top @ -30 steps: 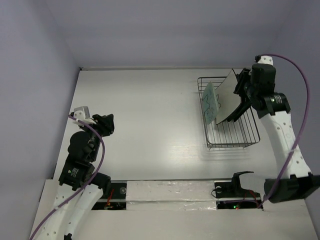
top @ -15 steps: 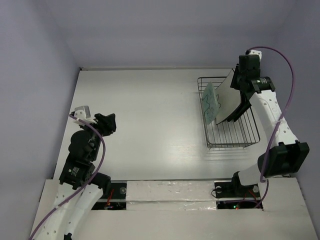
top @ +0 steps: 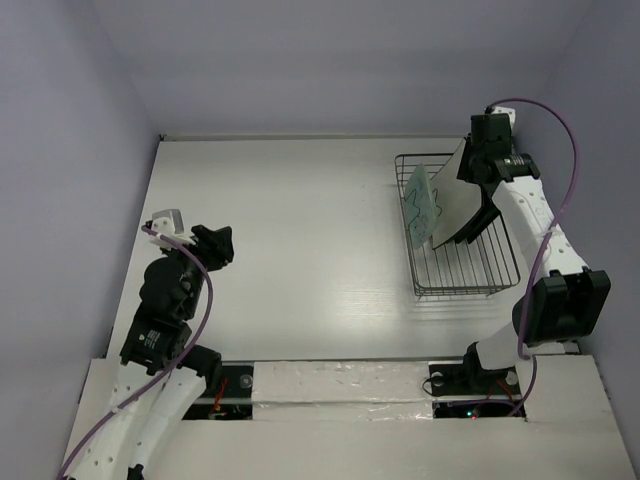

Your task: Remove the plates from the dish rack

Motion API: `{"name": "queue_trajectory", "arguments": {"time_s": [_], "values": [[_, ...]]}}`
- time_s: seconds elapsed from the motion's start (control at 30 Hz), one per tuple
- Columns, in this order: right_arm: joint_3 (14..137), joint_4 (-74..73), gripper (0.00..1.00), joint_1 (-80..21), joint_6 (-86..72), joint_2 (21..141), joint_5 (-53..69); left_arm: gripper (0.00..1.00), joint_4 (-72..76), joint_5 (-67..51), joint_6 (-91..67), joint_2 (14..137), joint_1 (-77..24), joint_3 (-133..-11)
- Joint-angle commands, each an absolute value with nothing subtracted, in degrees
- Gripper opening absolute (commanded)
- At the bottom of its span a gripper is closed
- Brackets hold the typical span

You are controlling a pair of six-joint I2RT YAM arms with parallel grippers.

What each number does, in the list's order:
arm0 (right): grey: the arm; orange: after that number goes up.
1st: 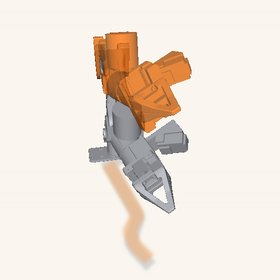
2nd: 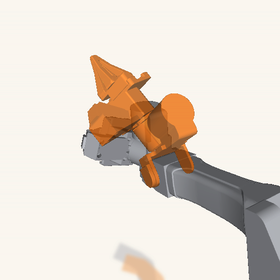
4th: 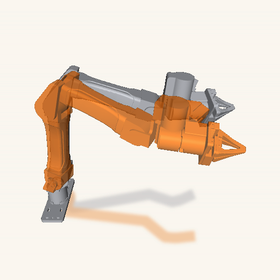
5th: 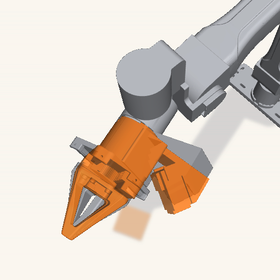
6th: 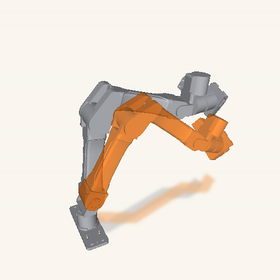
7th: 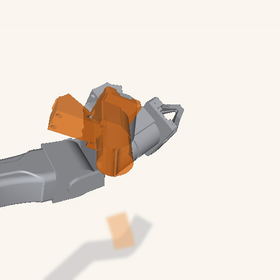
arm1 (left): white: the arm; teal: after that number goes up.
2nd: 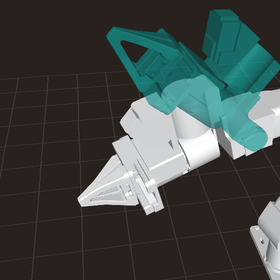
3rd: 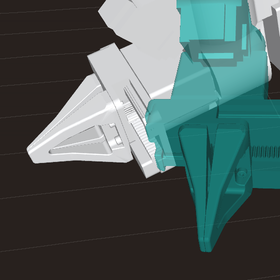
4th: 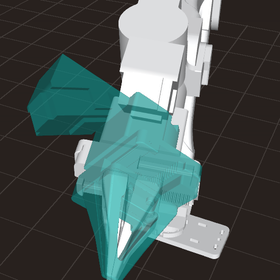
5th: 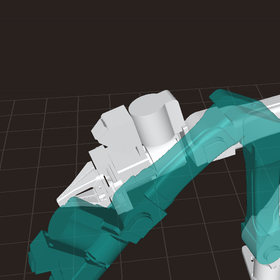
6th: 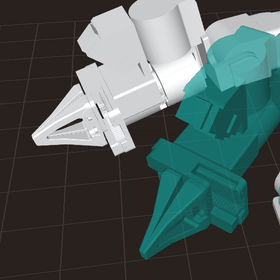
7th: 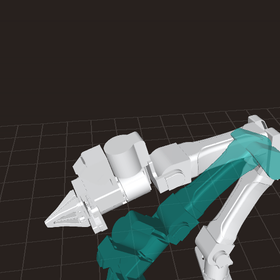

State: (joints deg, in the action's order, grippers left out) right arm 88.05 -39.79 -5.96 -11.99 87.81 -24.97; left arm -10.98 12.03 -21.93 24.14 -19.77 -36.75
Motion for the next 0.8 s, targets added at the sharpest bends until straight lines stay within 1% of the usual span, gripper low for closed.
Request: {"name": "queue_trajectory", "arguments": {"time_s": [0.0,0.27,0.4,0.57,0.77], "values": [[87.36,-36.39,0.44,-5.63,-11.86,87.54,-23.56,0.46,-8.35,11.87,-21.45,24.7,-19.51,-36.56],[85.26,-34.02,0.35,-5.63,-12.65,85.26,-17.94,0.46,-8.35,11.87,-21.45,24.61,-18.98,-36.48],[84.55,-33.14,0.27,-5.63,-12.57,84.46,-14.95,0.46,-8.26,11.87,-21.36,24.61,-18.98,-36.48],[84.2,-32.0,0.25,-5.63,-12.57,85.87,-10.91,0.46,-8.26,11.87,-21.36,24.7,-18.98,-36.48],[83.76,-31.12,0.29,-5.63,-12.83,88.85,-11.77,0.46,-8.17,11.87,-21.36,24.79,-18.98,-36.39]]}}
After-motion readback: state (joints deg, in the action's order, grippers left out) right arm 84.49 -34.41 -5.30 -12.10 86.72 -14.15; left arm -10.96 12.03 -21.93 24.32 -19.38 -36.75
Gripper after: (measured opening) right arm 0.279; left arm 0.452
